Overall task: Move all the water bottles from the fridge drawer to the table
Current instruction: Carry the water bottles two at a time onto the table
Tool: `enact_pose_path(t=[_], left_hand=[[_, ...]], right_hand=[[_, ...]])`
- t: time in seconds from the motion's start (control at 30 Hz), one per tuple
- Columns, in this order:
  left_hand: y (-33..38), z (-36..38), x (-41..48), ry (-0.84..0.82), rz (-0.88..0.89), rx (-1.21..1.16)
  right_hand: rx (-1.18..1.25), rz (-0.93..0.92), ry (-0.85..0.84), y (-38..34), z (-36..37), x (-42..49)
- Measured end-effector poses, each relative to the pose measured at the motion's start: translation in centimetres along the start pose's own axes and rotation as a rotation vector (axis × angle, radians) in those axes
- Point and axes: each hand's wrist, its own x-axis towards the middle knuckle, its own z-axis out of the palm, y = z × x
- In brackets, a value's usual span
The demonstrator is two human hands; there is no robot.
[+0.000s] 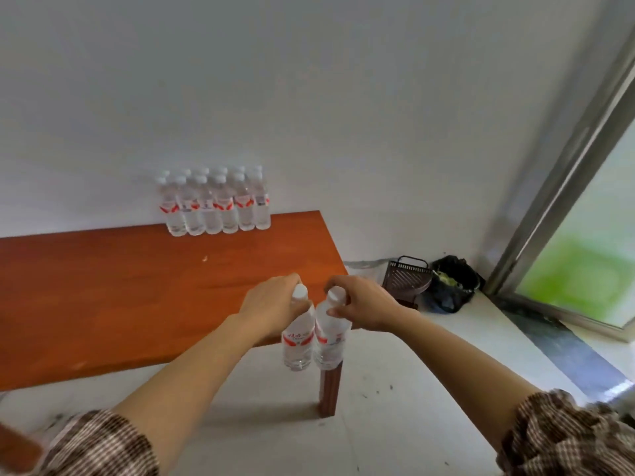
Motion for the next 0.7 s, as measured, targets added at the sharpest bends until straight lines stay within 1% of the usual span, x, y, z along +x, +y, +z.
enact_pose_path(t=[0.13, 0.3, 0.43, 0.57, 0.7], left_hand=[[-6.0, -2.0, 3.8, 0.016, -0.058, 0.037], [-12.3, -4.5, 7.8, 0.114, -0.169, -0.038], [-17.4, -5.8, 10.9, 0.181, -0.215, -0.052], [-23.6, -6.8, 14.3, 0.178, -0.235, -0.066], [-29.7, -8.4, 17.9, 0.145, -0.203, -0.096]], right_hand=[[-0.013, -0.049, -0.015, -2.4, 0.4, 7.9], [-0.029, -0.068, 0.018, -5.7, 0.6, 16.3], [0.029, -0.068, 0.054, -7.9, 1.6, 22.6], [0.057, -0.084, 0.043, -10.4, 3.4, 28.8], [0.079, -0.051, 0.038, -13.2, 5.3, 35.2]])
